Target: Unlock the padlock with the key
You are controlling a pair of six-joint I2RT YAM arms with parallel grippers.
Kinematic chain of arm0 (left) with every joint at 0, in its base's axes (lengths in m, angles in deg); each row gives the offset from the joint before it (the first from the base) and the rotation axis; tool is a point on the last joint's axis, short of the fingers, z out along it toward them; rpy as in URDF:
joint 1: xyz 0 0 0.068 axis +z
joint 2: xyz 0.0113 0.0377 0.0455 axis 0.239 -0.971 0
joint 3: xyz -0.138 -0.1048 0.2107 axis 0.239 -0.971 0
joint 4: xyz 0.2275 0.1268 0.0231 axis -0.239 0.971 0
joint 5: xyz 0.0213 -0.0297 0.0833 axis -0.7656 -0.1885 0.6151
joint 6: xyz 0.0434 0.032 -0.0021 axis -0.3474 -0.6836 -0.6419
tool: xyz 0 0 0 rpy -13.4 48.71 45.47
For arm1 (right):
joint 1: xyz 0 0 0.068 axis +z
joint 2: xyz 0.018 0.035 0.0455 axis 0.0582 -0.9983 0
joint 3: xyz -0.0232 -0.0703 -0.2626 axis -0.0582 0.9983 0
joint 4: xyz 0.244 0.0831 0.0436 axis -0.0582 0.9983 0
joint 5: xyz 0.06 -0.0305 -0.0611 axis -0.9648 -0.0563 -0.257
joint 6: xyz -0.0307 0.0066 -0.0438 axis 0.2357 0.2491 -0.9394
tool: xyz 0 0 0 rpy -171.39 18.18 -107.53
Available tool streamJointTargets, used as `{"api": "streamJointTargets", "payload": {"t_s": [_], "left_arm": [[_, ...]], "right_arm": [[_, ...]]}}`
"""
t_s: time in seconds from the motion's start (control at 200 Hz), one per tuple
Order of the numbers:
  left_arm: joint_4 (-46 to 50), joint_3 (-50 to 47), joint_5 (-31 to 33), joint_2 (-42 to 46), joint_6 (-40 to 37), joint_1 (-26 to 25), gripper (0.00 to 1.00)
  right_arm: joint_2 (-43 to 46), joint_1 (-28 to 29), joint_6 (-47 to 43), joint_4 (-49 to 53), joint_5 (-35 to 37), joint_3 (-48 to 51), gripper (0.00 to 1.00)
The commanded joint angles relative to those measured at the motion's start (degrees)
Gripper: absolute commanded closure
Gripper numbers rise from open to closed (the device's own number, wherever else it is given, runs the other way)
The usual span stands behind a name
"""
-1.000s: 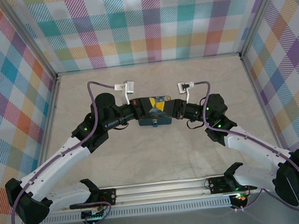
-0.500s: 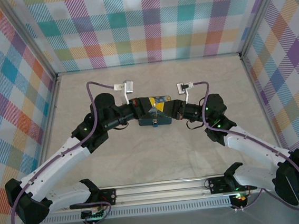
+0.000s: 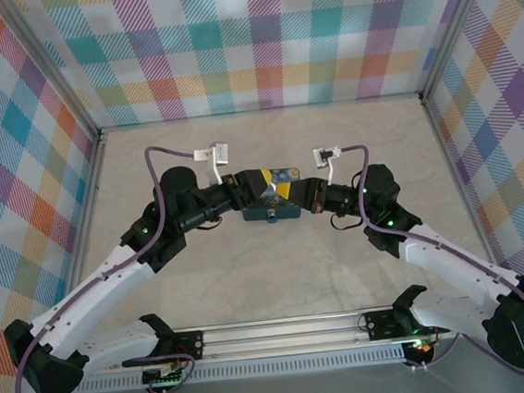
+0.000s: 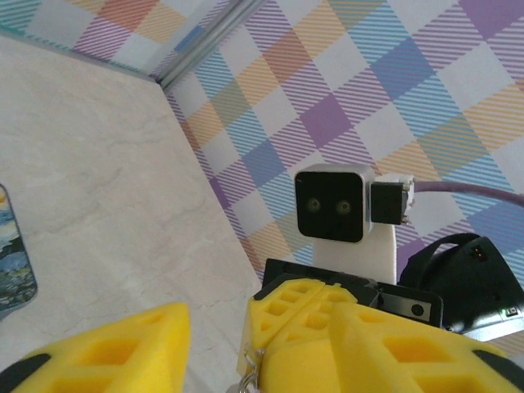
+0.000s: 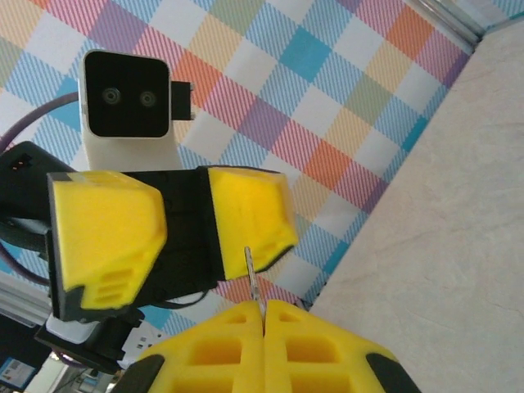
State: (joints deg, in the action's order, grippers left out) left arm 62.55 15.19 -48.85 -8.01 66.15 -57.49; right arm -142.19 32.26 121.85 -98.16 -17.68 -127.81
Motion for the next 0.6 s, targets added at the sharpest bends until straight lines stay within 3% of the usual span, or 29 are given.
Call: {"api": "streamJointTargets", "payload": {"t_s": [0.0,0.255,0.34,0.595], "left_arm": [[2.70,-1.06,3.94,2.42,-0.65,-0.59,0.42],[8.90,-3.71,6.96,2.20,-0.65,-0.64,0.16],[10.77,-4.75,7.29,1.67,-0.76,-0.61,0.00],[10.42,-10.58,6.85,0.28,-0.26,-0.70,0.00]], "right_arm": [[2.73,-0.52,-4.63,7.32,2.27,-2.27,1.00],[5.96,-2.66,-10.57,21.02,6.99,-3.19,1.00],[6.46,-3.03,-13.38,26.42,9.43,-4.01,1.00],[6.58,-3.84,-18.15,33.85,16.20,-4.04,1.00]]}}
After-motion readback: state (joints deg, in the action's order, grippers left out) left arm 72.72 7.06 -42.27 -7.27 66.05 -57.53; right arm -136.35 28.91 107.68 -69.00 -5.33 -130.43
